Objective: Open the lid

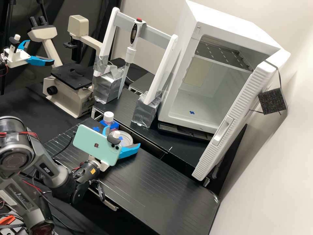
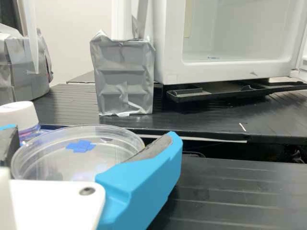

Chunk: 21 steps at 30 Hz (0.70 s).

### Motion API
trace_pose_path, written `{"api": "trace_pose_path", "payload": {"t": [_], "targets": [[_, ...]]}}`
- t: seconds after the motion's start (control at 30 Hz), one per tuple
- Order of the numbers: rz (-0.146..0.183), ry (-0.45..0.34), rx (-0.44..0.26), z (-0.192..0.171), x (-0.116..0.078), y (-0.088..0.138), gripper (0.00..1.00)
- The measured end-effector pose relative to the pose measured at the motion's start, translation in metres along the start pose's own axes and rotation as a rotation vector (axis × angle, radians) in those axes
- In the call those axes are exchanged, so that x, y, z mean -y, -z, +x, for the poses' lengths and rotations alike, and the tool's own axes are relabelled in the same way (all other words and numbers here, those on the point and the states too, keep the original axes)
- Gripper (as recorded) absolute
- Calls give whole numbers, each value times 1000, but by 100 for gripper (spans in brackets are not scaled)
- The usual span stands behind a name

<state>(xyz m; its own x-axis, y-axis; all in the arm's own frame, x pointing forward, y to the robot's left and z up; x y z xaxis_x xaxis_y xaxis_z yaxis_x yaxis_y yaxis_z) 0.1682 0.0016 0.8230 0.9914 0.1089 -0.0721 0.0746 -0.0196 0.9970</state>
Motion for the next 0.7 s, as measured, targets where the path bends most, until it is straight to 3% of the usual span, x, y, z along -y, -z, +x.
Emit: {"api": "trace_pose_path", "payload": {"t": [0.4, 0.7], "targets": [[16, 2, 22, 8, 9, 0, 0], [-7, 4, 27, 9, 10, -1, 0]]}}
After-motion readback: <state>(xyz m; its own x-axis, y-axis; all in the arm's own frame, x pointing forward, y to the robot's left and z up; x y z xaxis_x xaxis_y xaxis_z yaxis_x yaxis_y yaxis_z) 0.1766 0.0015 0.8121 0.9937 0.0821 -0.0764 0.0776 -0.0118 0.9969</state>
